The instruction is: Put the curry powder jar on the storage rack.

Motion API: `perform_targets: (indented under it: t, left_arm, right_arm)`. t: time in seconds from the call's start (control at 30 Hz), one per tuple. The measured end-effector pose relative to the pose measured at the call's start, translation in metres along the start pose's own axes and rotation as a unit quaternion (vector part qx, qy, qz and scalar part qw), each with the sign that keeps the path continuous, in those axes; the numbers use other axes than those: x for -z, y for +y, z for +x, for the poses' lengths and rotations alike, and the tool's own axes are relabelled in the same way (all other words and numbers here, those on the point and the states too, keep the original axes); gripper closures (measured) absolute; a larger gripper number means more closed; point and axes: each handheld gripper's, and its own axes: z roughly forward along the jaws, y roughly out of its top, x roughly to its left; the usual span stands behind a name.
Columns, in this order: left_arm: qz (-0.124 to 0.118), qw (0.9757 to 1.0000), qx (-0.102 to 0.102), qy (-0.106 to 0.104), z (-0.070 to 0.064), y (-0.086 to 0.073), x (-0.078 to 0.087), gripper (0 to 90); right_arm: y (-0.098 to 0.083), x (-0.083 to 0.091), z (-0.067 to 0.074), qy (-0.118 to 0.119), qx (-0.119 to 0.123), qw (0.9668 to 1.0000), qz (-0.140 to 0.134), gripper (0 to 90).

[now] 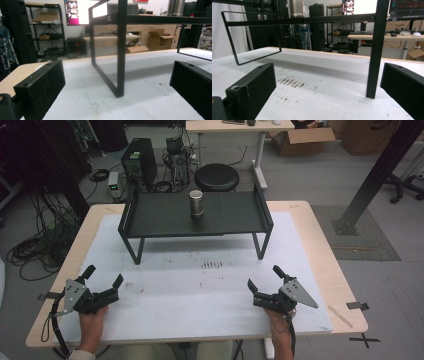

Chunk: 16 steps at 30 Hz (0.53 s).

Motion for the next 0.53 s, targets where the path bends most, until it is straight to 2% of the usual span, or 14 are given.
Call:
perform_targets:
  t: [0.17, 0.53]
  left_arm:
    - [0.0, 1.0, 0.0, 0.0, 0.0, 0.0, 0.0, 0.4]
    - [0.0, 1.0, 0.0, 0.0, 0.0, 0.0, 0.0001, 0.4]
  right_arm:
    - [-0.0007, 0.0008, 0.0036, -0.002, 0.017, 0.9998, -0.004, 0.0]
    - [-0.001, 0.0014, 0.0035, -0.002, 0.018, 0.9998, -0.007, 0.0]
